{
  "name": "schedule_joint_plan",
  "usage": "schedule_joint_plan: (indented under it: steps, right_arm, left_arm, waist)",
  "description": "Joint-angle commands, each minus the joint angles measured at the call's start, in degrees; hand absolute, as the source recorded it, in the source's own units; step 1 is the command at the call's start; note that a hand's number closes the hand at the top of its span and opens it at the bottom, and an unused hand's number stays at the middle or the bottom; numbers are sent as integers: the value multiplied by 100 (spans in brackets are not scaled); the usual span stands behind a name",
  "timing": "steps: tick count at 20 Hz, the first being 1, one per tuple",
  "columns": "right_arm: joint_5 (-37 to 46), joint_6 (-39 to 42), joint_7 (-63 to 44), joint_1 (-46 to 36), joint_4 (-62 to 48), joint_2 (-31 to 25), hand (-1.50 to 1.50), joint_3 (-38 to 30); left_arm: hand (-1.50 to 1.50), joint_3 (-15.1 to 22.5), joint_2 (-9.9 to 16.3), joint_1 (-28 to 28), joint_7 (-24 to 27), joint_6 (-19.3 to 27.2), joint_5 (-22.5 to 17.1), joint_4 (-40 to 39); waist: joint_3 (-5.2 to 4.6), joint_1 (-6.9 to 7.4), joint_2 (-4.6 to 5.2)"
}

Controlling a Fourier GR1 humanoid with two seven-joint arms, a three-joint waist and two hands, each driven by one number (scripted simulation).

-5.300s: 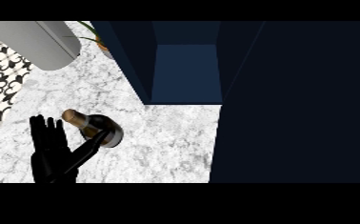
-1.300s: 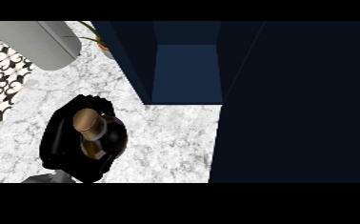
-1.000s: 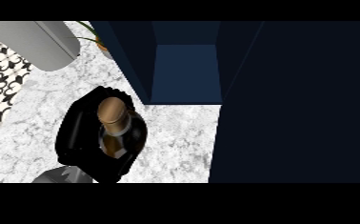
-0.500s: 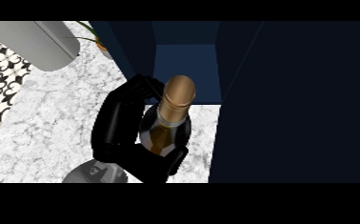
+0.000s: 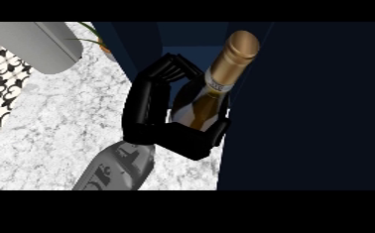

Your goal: Pick up the wine, place it into the cabinet and close the cabinet

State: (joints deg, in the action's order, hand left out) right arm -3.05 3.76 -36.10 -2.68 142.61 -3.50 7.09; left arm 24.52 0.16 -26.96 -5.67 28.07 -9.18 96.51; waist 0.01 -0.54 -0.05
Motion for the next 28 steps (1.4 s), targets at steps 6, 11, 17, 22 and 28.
schedule_joint_plan:
  steps: [6,11,17,22,28]
  right_arm:
    - [-552,207,-285,206,694,-159,-150,-301]
    - [-595,165,-356,119,797,-117,-150,-320]
    - [-759,145,-599,-9,829,-202,-150,-592]
    - [-372,43,-389,150,770,30,-150,-241]
    - [-393,207,-353,337,854,-52,-150,-174]
  left_arm:
    - [150,275,-16,-392,572,572,68,-817]
    - [150,77,-16,-598,574,593,-328,-1004]
    - [150,140,-16,-500,1373,642,-970,-1539]
    - [150,354,-16,-705,1571,999,-996,-1949]
    - [150,113,12,-433,2191,461,-664,-2779]
  waist:
    - [-1,-5,1]
    - [-1,-17,1]
    - [-3,-25,5]
    - [0,-33,1]
    - [-1,-23,2]
